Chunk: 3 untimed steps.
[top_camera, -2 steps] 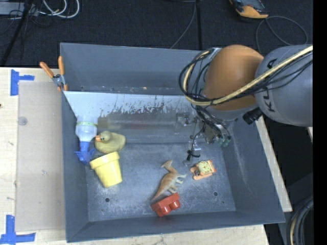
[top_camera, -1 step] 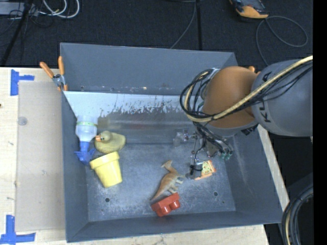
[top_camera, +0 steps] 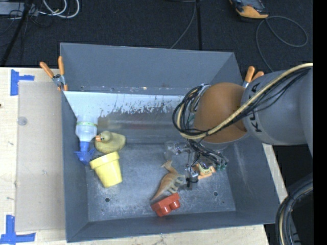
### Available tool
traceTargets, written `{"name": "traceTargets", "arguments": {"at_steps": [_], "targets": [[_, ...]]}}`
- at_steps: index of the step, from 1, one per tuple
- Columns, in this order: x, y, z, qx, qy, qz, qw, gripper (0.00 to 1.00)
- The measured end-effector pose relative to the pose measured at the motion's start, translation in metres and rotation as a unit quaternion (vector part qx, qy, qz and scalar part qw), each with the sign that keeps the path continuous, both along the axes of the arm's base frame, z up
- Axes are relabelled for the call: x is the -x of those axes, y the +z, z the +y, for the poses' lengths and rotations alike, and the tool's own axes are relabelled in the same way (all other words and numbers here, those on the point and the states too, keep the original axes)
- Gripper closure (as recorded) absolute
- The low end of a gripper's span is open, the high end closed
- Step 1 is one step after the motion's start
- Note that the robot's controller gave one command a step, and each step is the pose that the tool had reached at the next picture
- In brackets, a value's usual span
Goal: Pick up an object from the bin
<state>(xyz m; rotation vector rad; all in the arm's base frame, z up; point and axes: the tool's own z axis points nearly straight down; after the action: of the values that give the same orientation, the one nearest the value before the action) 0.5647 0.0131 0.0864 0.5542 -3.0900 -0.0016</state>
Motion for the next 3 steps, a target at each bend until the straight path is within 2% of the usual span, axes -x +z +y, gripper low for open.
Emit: {"name": "traceTargets", "arguments": {"at_steps": [1, 2, 3], "targets": [[0.015, -0.016, 0.02, 0.0, 0.202, -0.0025, 0.9793, 1.0], [0.015, -0.016, 0.02, 0.0, 0.202, -0.0025, 0.9794, 1.0], [0.013, 0.086, 0.021, -0.001, 0.485, -0.003, 0.8747, 1.0]]}}
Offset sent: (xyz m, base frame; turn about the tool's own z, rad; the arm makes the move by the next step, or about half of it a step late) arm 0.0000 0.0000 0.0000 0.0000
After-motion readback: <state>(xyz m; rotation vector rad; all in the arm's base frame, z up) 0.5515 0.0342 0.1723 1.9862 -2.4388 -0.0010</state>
